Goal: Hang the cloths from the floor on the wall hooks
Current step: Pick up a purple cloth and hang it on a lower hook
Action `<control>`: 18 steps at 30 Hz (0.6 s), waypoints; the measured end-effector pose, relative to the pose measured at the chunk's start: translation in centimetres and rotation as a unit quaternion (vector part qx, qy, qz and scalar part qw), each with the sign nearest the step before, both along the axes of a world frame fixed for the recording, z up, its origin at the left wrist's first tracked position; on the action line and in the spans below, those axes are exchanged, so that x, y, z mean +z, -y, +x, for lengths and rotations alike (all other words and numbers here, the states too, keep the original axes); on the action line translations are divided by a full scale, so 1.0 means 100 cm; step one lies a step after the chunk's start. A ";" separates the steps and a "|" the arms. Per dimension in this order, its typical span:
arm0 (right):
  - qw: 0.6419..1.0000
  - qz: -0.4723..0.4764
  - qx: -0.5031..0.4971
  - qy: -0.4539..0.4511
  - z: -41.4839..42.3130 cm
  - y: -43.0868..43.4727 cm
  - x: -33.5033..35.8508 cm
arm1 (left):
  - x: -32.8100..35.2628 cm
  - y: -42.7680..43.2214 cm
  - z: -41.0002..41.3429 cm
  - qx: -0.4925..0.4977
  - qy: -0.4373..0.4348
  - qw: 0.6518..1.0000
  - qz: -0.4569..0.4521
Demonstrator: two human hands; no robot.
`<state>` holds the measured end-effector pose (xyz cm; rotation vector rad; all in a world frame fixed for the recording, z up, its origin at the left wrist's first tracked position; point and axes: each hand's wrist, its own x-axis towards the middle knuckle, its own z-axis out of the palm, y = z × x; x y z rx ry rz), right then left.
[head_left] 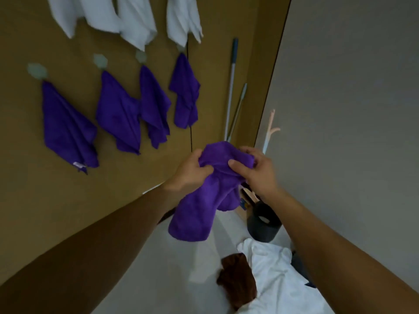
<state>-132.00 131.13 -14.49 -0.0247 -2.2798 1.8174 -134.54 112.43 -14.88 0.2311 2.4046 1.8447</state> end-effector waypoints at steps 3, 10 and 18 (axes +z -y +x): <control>0.997 -0.067 0.023 0.010 0.010 0.021 0.030 | 0.034 0.008 0.021 -0.073 -0.025 0.994 -0.075; 0.996 0.017 0.079 0.027 0.031 0.078 0.067 | 0.045 0.031 0.070 -0.077 -0.020 0.985 -0.154; 0.980 -0.028 0.194 -0.024 0.038 0.108 0.084 | 0.082 0.087 0.074 0.033 -0.030 0.997 0.055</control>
